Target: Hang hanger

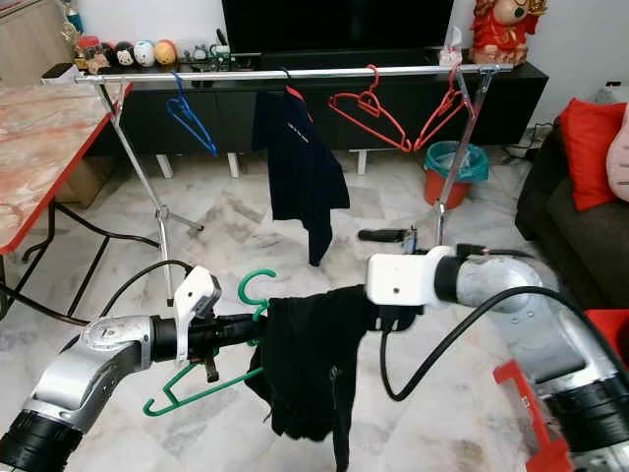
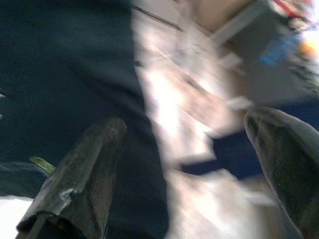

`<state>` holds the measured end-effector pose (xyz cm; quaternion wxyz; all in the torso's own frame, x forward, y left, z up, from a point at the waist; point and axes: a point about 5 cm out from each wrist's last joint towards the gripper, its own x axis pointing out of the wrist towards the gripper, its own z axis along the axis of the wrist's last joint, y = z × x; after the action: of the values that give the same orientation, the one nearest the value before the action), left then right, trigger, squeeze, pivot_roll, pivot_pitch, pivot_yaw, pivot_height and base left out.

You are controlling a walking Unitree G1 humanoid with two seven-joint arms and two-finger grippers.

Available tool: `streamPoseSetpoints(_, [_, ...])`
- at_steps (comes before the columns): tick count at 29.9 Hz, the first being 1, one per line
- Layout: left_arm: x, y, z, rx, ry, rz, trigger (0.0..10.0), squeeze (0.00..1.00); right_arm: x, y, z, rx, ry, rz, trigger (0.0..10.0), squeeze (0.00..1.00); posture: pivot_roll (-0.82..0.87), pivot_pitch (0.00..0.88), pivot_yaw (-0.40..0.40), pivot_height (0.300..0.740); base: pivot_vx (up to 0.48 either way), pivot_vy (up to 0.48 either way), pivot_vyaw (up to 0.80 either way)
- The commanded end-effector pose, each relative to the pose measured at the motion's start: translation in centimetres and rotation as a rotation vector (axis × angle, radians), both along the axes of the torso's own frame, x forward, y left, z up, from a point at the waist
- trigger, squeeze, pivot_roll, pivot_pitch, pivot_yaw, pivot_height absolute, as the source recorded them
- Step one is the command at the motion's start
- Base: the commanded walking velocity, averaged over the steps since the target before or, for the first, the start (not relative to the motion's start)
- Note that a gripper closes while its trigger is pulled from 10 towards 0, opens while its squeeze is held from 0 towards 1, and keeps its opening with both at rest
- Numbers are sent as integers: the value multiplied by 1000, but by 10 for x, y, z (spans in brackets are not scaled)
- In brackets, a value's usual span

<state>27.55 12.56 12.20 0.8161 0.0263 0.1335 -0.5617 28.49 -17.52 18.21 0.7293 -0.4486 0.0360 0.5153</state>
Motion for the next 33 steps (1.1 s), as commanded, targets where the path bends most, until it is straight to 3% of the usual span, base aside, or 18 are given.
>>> streamPoseSetpoints(1, [-1, 0, 7, -2, -29, -22, 10000, 0, -6, 7, -1, 29, 38, 64, 10000, 0, -85, 0, 26, 740, 0, 0, 0])
streamPoseSetpoints(13, [-4, 1, 9, 6, -24, -50, 10000, 0, 0, 10, -18, 28, 89, 116, 10000, 0, -75, 0, 31, 740, 0, 0, 0])
streamPoseSetpoints(17, [-6, -2, 11, 2, -16, -77, 10000, 0, 5, 11, -20, 14, 60, 120, 10000, 0, -72, 0, 32, 740, 0, 0, 0])
streamPoseSetpoints(26, [-10, -3, 14, 10, -5, -132, 10000, 0, 16, 24, -19, 31, 39, 155, 10000, 0, -57, 0, 31, 740, 0, 0, 0])
streamPoseSetpoints(33, [-11, -7, 17, 0, -3, -151, 10000, 0, 16, 33, -24, 42, 90, 201, 10000, 0, -54, 0, 32, 740, 0, 0, 0])
